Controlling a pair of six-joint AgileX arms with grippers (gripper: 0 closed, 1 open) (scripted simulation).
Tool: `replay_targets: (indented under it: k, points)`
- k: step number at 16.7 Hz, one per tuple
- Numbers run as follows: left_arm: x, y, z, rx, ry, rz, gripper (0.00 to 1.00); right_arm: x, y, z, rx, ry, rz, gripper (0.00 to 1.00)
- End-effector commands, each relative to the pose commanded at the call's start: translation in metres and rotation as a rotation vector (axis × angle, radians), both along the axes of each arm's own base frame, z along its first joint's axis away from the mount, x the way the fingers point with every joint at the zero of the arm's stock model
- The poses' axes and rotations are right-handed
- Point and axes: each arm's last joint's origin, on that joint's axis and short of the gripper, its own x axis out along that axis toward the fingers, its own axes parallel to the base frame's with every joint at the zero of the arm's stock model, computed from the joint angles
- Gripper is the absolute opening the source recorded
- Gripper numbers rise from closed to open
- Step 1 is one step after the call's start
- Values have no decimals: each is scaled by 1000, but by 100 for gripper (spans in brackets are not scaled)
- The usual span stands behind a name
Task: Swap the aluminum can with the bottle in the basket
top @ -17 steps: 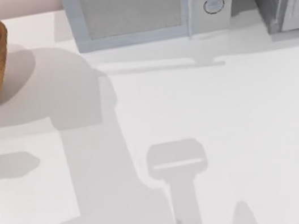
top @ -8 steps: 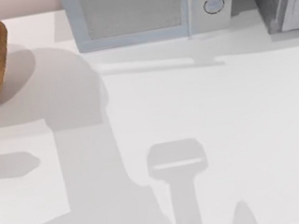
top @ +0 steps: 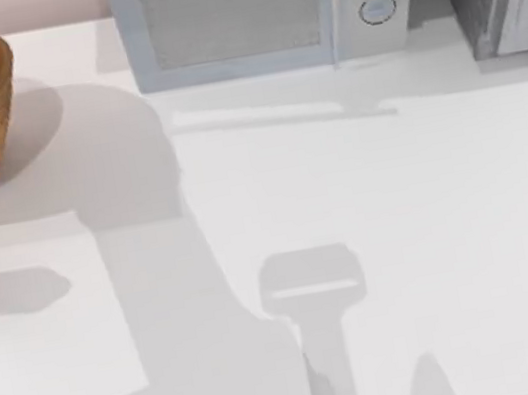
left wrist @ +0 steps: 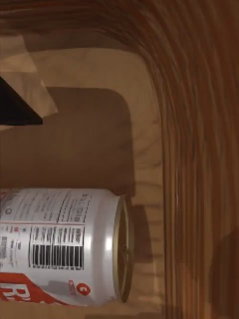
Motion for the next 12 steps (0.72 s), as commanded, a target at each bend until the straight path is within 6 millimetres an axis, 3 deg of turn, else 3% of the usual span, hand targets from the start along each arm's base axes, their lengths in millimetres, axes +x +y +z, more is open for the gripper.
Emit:
replay_targets:
  k: [5,10,12]
  points:
    - [1,-5,-21,0,0,0,100,0,0,0,0,0,0,100]
    - [1,-5,-23,0,0,0,100,0,0,0,0,0,0,100]
    - [1,-5,-23,0,0,0,85,0,0,0,0,0,0,100]
